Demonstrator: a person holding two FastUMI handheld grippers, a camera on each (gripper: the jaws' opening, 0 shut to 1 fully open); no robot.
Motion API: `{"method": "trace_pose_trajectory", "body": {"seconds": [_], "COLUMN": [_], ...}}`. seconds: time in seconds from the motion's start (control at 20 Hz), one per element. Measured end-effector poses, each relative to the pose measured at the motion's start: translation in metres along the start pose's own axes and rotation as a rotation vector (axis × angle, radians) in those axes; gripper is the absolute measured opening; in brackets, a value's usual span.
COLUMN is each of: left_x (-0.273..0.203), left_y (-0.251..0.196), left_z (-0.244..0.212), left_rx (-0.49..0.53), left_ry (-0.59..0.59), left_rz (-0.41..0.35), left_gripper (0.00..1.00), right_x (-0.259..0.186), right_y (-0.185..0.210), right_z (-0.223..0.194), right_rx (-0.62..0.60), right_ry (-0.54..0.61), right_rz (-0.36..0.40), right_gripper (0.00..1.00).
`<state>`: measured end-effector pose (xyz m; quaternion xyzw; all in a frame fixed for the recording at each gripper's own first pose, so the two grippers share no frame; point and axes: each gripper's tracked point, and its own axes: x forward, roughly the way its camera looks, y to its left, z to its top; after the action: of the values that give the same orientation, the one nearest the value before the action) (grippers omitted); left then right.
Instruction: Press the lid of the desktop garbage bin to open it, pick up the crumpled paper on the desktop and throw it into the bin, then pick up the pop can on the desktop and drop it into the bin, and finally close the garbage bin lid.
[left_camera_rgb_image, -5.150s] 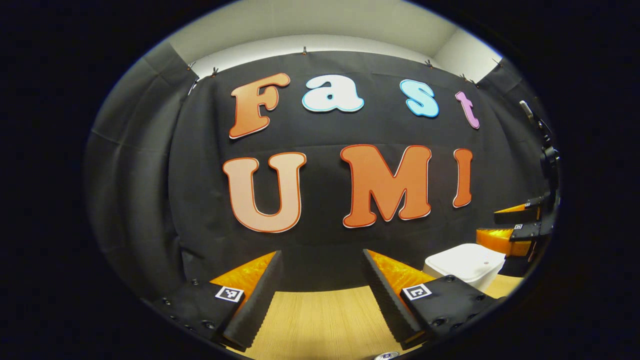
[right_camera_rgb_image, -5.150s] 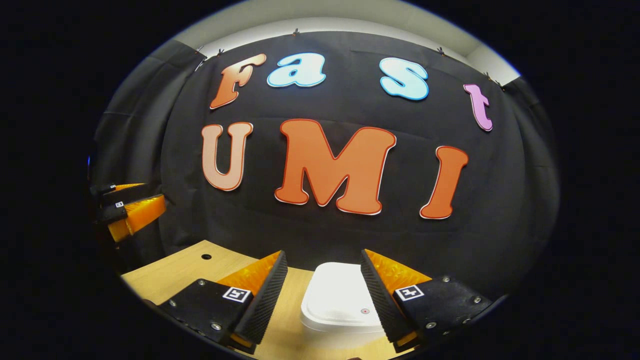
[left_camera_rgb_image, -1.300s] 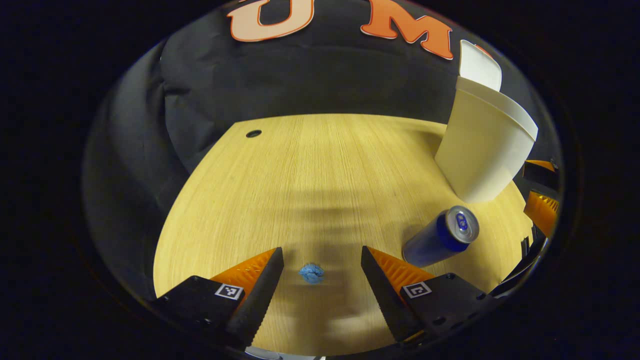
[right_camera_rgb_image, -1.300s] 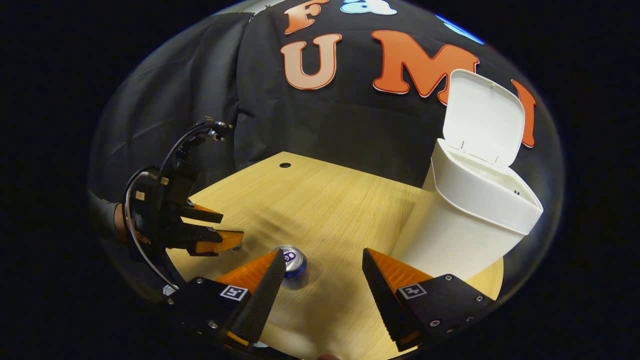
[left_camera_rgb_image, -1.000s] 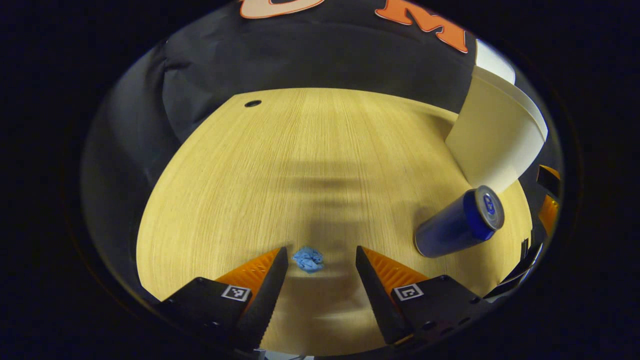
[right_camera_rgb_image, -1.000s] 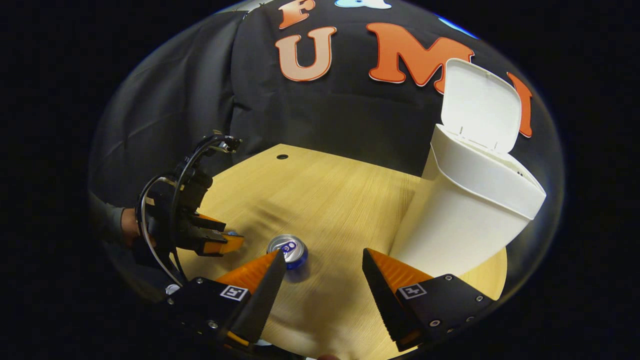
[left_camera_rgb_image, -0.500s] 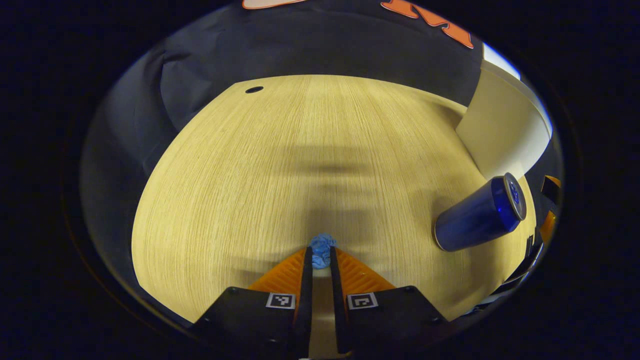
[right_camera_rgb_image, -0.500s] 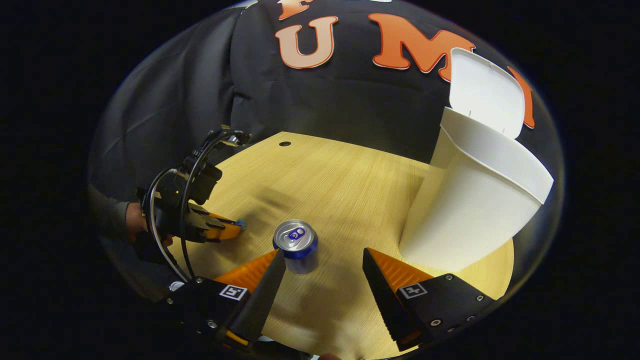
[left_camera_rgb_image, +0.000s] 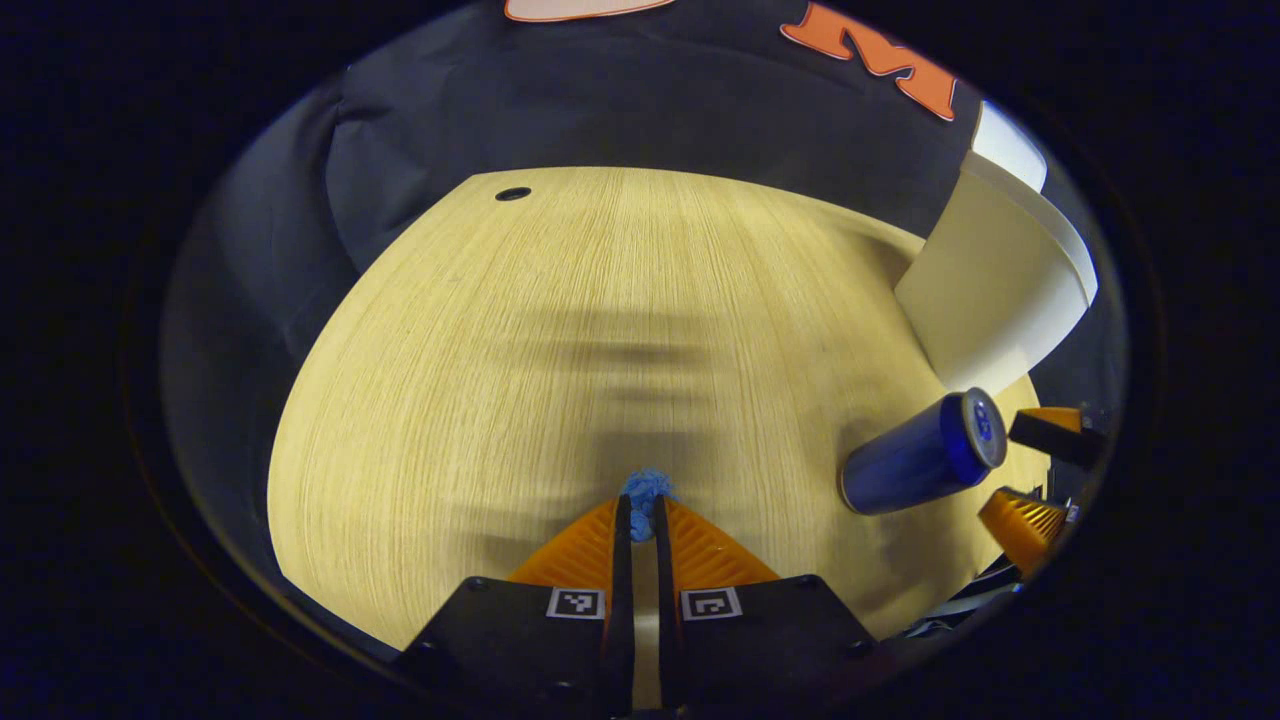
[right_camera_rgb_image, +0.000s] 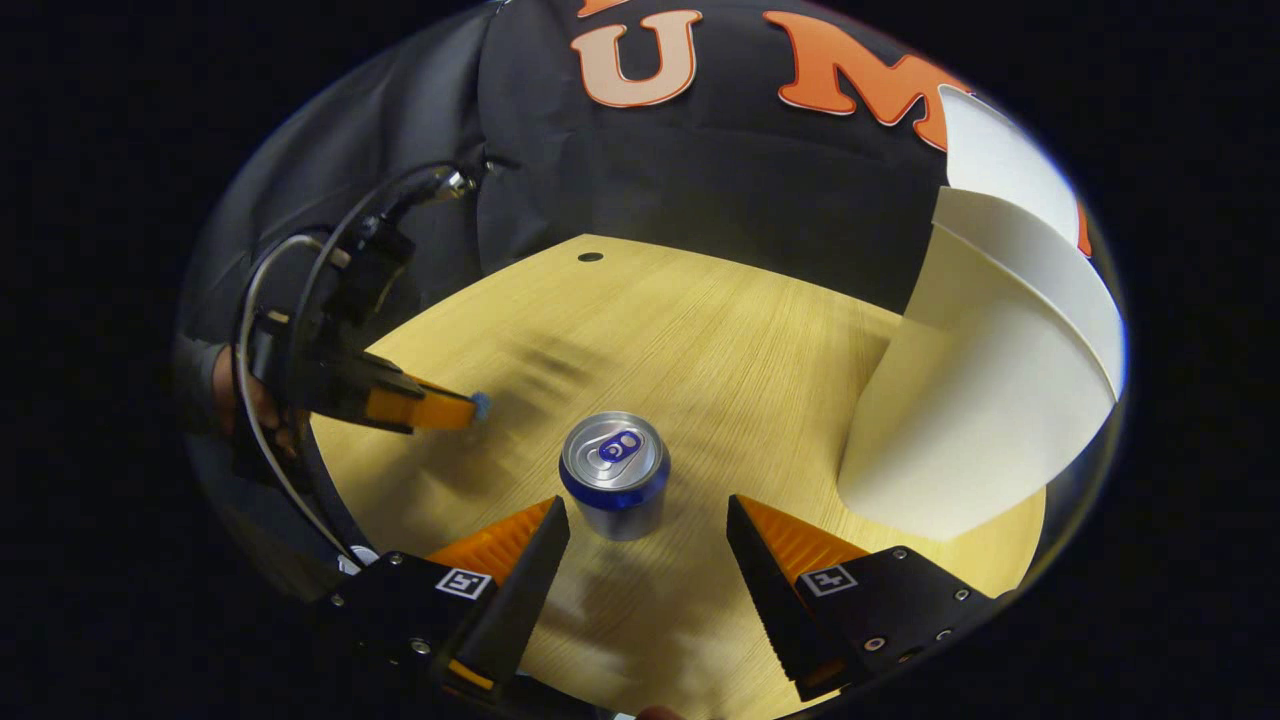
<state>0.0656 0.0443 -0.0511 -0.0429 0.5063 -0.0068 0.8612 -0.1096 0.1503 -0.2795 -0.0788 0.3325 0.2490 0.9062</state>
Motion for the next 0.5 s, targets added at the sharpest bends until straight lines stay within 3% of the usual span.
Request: {"method": "trace_pose_trajectory", "body": {"seconds": [0.5], "left_x": [-0.189], "left_y": [-0.053], "left_z": [0.336], "left_rx": [-0.007], "left_ry": [-0.15], "left_rz": [-0.017], "left_gripper": [0.14], "right_x": [0.031], "right_y": [0.009], "right_z": [-0.004], "right_rx": [0.003], "right_ry": [0.011], "right_rz": [0.052], "right_gripper": [0.96]}}
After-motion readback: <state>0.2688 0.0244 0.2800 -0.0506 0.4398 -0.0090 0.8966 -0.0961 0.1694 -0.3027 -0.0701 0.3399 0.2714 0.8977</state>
